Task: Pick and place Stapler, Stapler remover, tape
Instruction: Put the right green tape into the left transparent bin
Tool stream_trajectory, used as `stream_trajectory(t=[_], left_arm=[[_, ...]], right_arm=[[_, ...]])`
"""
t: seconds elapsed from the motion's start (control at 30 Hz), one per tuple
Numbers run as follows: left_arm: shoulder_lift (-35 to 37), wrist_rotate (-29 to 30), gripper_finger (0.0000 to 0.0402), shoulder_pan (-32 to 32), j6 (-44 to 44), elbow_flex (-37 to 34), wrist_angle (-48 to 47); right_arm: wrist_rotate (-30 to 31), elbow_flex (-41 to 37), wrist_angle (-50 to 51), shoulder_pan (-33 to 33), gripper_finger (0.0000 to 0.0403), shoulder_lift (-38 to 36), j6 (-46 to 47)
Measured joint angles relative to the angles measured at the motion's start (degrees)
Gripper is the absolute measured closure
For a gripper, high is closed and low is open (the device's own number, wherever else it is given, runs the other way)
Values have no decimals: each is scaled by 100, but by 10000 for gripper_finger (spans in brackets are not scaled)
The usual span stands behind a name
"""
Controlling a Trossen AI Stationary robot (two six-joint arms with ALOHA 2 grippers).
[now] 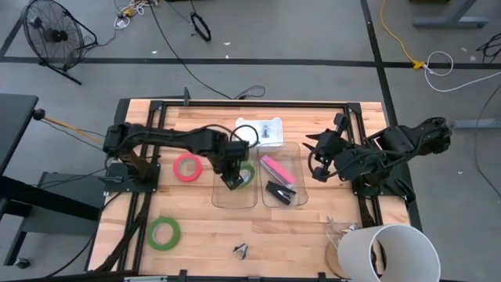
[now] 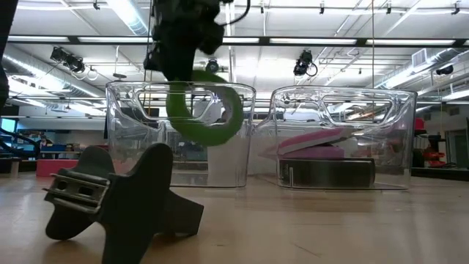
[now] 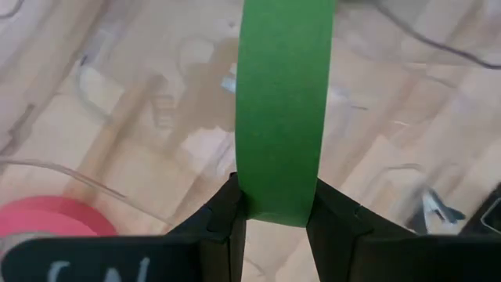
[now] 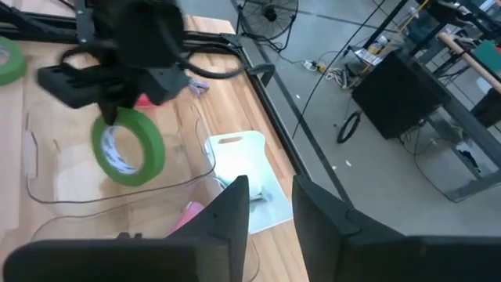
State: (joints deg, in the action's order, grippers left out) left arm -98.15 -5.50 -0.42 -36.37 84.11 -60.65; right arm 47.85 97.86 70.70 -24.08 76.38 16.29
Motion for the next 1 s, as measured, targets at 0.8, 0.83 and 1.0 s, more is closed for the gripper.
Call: stream_trajectory(t=[0.8,0.83,1.0], left_arm=[[2,-1151,250,496,407,-771,593],[2,-1108,226,477,406,-771,587],[2,-1101,142,404,378,-771,579]], right_arm=[[-80,-2,58,0,305,5,-22],[-78,-2,56,0,305,4,-22],[-76,-4,58,0,305,7,-22]])
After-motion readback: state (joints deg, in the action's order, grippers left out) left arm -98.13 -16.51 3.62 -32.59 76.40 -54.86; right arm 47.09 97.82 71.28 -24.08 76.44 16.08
